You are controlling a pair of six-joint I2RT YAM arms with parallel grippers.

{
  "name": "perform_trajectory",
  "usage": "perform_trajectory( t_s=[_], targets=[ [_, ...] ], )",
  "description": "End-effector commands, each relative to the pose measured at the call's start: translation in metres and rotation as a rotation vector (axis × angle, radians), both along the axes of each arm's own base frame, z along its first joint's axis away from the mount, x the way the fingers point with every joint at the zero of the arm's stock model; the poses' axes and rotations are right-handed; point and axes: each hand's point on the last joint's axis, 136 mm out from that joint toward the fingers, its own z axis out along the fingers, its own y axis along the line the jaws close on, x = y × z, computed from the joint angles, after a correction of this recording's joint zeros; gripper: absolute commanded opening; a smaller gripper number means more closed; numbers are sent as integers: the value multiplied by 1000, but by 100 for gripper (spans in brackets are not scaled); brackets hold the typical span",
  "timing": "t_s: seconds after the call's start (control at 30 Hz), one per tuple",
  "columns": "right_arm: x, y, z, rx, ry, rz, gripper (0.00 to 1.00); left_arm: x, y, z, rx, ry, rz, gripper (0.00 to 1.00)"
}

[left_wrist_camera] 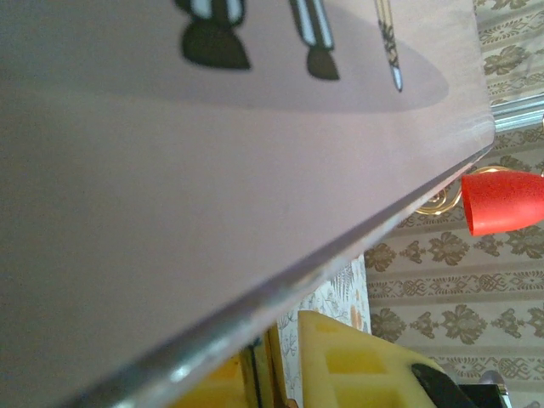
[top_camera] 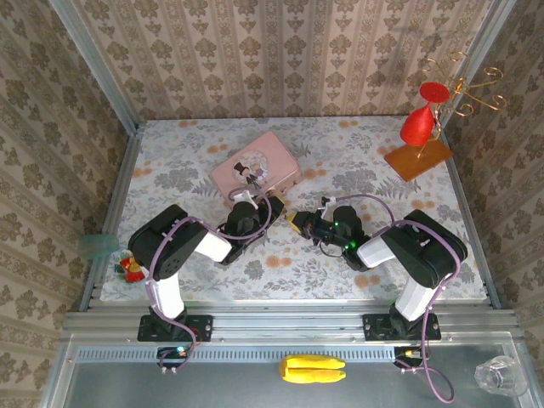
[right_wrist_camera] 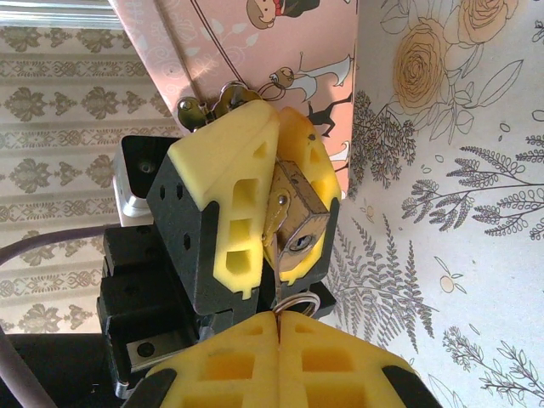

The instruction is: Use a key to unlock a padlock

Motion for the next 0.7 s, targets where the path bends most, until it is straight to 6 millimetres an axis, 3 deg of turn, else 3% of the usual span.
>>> perform_trajectory(
  t_s=[0.0,0.67],
  targets=[
    [-3,-2,-7,-12,20,0,0,-10,-10,6,-105,102,-47,0],
    [-8,-2,0,-16,4,17,0,-5,-5,5,-97,102,-39,0]
  ],
)
